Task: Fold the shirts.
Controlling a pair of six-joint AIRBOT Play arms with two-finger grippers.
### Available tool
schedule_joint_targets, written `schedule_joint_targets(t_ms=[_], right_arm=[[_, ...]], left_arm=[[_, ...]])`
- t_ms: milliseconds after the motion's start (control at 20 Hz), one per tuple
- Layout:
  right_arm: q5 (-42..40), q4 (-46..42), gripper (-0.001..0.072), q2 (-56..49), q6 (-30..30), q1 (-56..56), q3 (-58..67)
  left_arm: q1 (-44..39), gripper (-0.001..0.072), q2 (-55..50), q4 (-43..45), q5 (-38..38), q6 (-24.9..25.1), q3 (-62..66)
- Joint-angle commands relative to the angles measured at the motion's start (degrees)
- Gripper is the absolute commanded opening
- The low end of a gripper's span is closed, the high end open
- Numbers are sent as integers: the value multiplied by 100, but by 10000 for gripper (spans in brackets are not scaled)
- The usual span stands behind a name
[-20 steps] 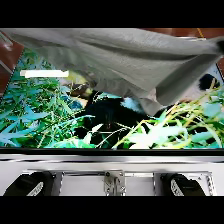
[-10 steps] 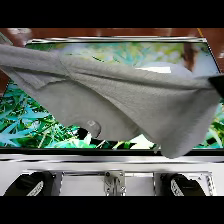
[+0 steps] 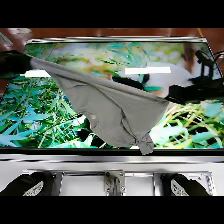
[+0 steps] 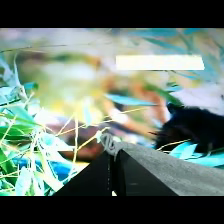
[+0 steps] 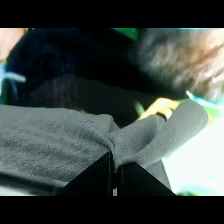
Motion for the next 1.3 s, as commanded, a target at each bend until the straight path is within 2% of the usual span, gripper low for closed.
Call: schedule_joint_targets(t_ms=[0,50,150,350,400,450,500,550,600,700,800,850,1000,1250], right_arm=[[-2291,588,55,-1045,74,-4,-367],[-2715,876,55,-1331,74,-4,-367],[-3069,1394,55,-1851,68,26,-367],[-3025,1519,61,-2428,-81,210,-367],[-3093,1526,80,-2411,-142,208,-365],[-3093,1523,266,-2361,-197,153,-343],[-3067,1523,315,-2347,-216,136,-334],[-2437,1456,644,-2120,-813,-175,-94],[-1943,1224,644,-1978,-1023,-382,85],[-949,195,643,-1635,-1209,-874,361],[-92,-861,643,-1386,-1117,-1438,361],[50,-713,643,-1342,-905,-1834,267],[44,494,643,-1344,-1117,-2562,-330],[-227,566,643,-1344,-1187,-2457,-885]], left_arm=[[4,35,-1196,-129,527,-149,-52],[4,35,-1545,-249,533,-278,-52],[2,35,-2166,-708,511,-343,-55],[-37,38,-3163,-1917,306,-348,-52],[-35,130,-3287,-2262,225,-330,-50],[-17,427,-3322,-2426,101,-332,-48],[-11,482,-3322,-2428,74,-332,-48],[160,698,-3289,-2312,-634,-293,118],[330,698,-3268,-2295,-1250,-114,280],[662,694,-3121,-2295,-2293,264,404],[824,679,-2868,-2297,-2944,603,245],[800,679,-2686,-2321,-3029,684,0],[444,682,-2199,-2889,-2708,686,-1257],[-758,682,-2122,-4356,-874,680,-3211]])
